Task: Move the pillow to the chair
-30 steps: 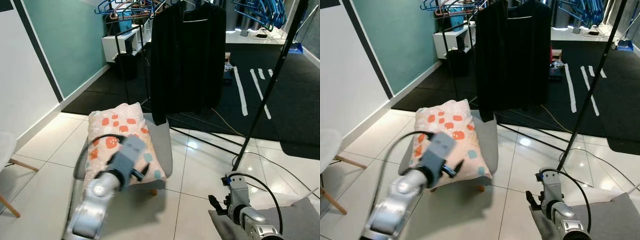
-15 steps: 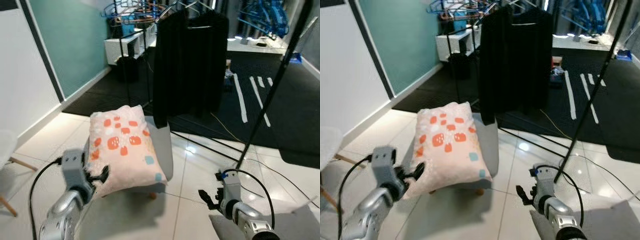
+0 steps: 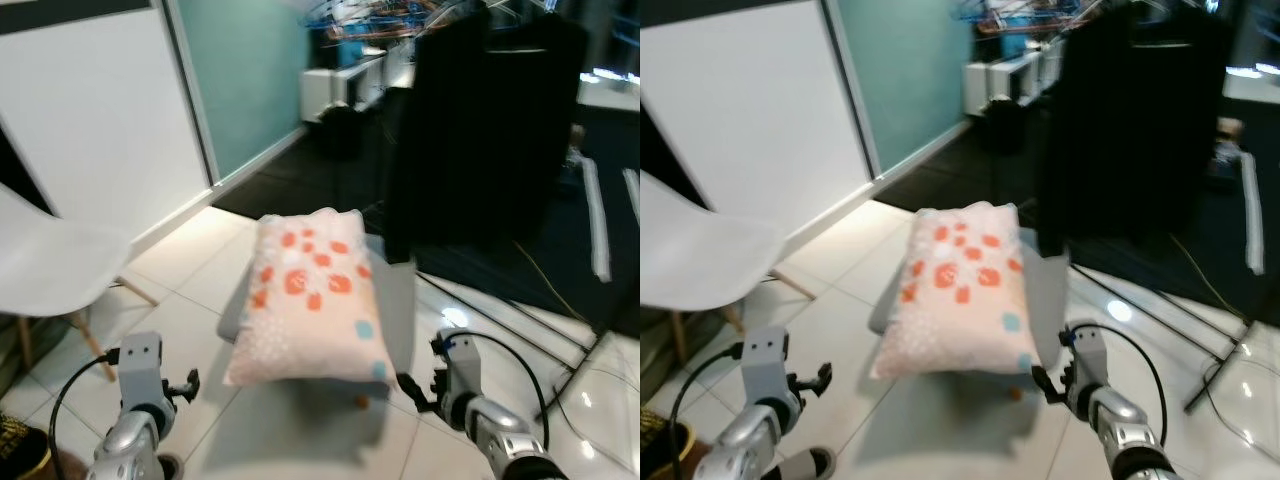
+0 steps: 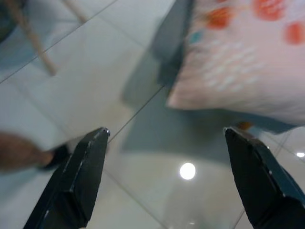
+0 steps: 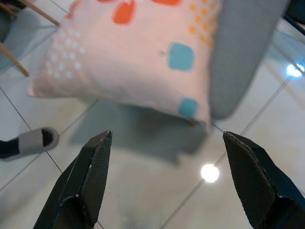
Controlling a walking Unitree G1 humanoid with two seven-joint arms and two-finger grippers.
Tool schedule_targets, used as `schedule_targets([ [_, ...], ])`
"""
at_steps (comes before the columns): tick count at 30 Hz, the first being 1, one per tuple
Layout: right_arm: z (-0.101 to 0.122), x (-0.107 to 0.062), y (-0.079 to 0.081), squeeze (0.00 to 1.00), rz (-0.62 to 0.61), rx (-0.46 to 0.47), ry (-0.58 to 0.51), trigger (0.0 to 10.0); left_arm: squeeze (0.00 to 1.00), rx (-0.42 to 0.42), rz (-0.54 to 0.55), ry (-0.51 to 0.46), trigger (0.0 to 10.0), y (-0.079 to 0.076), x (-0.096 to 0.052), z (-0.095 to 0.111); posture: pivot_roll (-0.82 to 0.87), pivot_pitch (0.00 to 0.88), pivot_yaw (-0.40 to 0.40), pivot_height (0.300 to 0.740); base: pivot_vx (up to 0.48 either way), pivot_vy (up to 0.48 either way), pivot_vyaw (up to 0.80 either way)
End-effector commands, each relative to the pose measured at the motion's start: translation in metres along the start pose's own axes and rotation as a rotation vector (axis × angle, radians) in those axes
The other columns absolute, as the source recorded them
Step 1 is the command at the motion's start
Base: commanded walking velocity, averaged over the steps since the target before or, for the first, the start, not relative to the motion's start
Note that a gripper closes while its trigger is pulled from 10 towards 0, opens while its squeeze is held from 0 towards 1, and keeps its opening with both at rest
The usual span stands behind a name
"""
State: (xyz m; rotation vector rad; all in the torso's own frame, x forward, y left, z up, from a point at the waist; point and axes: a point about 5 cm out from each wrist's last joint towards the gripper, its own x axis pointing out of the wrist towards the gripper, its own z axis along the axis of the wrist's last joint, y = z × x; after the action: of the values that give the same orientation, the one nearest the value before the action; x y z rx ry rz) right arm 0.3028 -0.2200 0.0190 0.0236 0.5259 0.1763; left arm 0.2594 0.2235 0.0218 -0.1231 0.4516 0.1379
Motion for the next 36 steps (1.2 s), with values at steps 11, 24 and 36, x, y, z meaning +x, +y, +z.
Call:
schedule_targets([
  [11, -0.01, 0.0, 0.0, 0.0, -0.046, 0.006, 0.047, 10.0, 0.0, 0.006, -0.008, 0.103, 10.0, -0.006, 0.005, -0.032, -0.18, 0.018, -0.004, 0.74, 0.0, 0.0, 0.0],
  [24, -0.041, -0.01, -0.007, 0.0, -0.119, 0.04, 0.159, 10.0, 0.0, 0.115, -0.003, 0.174, 10.0, -0.021, 0.009, -0.05, -0.19, 0.016, -0.014, 0.74, 0.039, 0.0, 0.0],
  [36, -0.038, -0.008, -0.004, 0.0, -0.109, 0.057, 0.141, 10.0, 0.0, 0.103, 0.006, 0.227, 10.0, -0.025, 0.008, -0.07, -0.19, 0.016, -0.013, 0.74, 0.288, 0.0, 0.0],
])
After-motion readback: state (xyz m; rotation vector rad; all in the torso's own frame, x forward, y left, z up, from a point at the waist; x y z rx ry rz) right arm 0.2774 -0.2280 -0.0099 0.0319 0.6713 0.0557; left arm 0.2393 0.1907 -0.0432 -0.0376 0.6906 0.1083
